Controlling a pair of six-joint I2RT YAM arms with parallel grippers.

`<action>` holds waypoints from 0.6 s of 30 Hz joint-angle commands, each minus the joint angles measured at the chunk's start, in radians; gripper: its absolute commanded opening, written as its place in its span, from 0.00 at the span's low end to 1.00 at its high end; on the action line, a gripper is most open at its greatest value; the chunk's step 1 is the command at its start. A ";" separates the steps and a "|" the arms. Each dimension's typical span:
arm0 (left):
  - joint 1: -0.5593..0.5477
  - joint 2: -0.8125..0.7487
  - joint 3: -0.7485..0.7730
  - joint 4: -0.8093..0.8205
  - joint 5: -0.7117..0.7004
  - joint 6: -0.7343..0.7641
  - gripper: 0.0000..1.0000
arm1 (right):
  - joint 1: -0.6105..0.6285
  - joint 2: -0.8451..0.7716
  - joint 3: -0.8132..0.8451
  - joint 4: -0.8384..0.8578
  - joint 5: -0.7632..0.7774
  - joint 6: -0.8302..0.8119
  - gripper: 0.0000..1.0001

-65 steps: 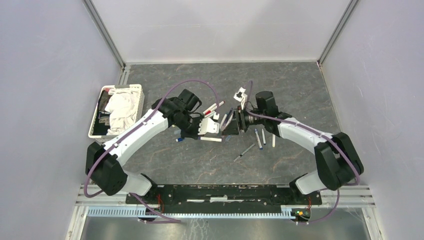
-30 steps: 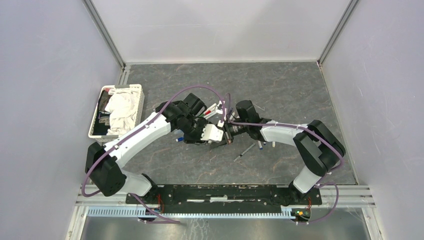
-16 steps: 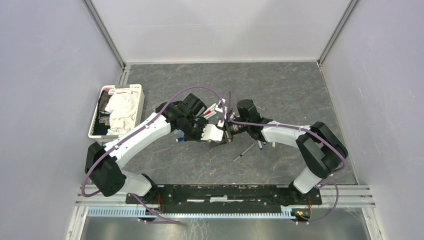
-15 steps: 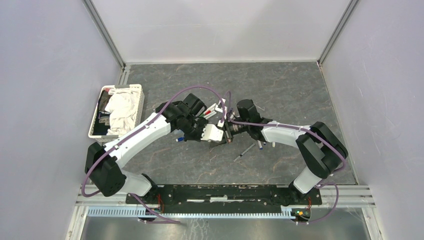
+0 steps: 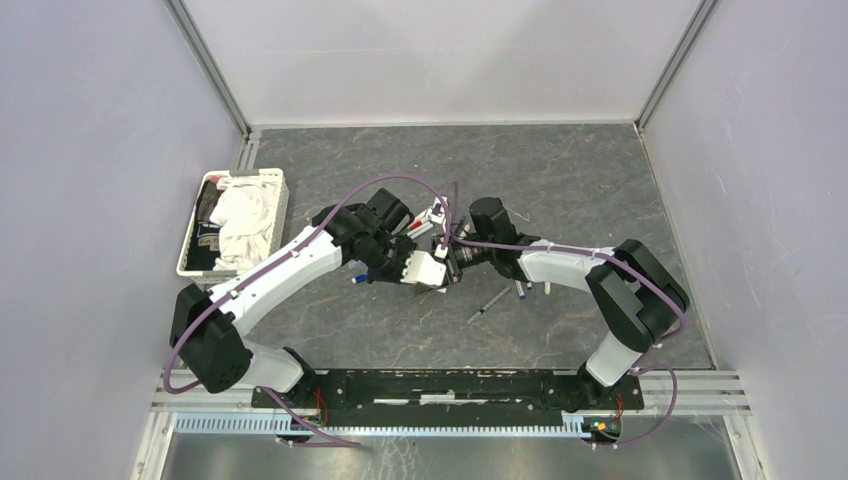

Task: Open the pen caps
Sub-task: Open the pen cap from the pen.

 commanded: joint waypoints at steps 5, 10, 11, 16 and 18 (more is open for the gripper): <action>-0.012 0.017 0.014 -0.032 -0.020 0.060 0.02 | 0.015 0.059 0.086 0.031 -0.021 0.009 0.29; -0.014 0.020 0.014 -0.026 -0.046 0.060 0.02 | 0.015 0.059 0.107 -0.075 0.002 -0.068 0.00; -0.011 0.017 0.007 -0.015 -0.070 0.064 0.02 | 0.014 0.047 0.102 -0.111 0.011 -0.105 0.00; 0.083 0.026 -0.037 0.028 -0.195 0.145 0.02 | -0.021 -0.033 0.029 -0.308 0.088 -0.254 0.00; 0.151 0.042 -0.022 0.030 -0.204 0.178 0.02 | -0.038 -0.071 -0.014 -0.330 0.098 -0.272 0.00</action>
